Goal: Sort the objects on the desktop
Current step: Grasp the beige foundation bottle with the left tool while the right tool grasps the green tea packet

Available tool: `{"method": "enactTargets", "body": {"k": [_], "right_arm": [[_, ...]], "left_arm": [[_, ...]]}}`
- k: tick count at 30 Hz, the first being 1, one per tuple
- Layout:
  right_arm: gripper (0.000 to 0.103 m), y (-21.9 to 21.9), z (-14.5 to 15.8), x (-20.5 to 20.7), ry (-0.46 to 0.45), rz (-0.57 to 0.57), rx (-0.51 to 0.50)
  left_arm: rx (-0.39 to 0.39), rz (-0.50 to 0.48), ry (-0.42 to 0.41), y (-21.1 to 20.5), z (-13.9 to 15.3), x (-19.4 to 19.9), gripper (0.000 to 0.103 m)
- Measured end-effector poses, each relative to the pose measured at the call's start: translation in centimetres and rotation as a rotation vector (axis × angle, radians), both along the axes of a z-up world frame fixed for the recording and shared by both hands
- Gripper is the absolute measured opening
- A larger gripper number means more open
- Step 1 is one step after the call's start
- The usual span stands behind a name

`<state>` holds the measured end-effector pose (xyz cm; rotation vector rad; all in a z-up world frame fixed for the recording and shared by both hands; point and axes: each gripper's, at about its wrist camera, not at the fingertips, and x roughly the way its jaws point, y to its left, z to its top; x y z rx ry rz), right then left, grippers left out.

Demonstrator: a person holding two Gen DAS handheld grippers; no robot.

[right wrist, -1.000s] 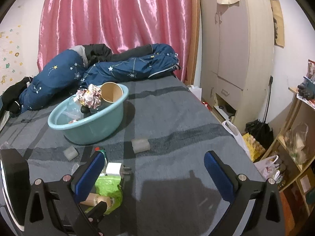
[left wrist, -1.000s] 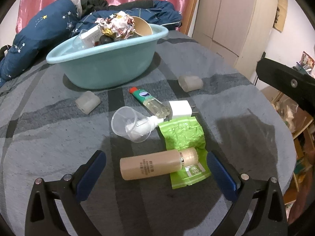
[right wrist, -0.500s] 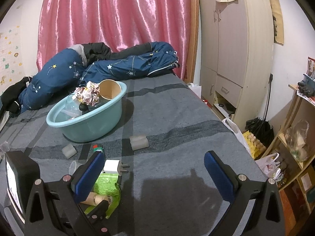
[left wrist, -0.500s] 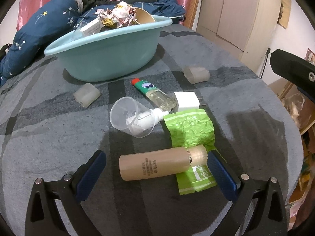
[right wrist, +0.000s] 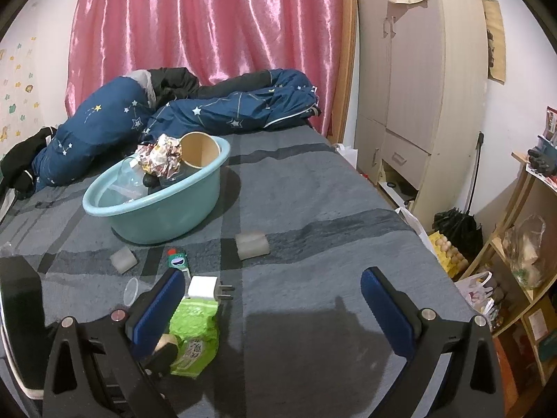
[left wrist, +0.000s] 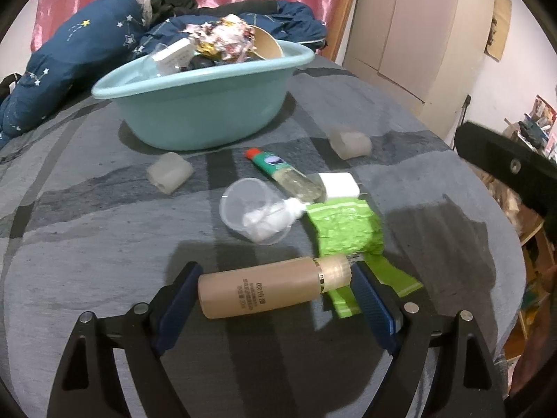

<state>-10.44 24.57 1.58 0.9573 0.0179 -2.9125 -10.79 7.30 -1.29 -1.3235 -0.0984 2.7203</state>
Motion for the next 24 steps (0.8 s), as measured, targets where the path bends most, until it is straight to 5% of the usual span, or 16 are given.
{"method": "enactTargets", "body": {"k": [24], "right_arm": [[0.103,-5.7,-4.4,-1.6,-0.126,0.105,0.067]], "left_arm": [[-0.029,0.101,0.037,-6.8,0.3,0.9,0.089]]}}
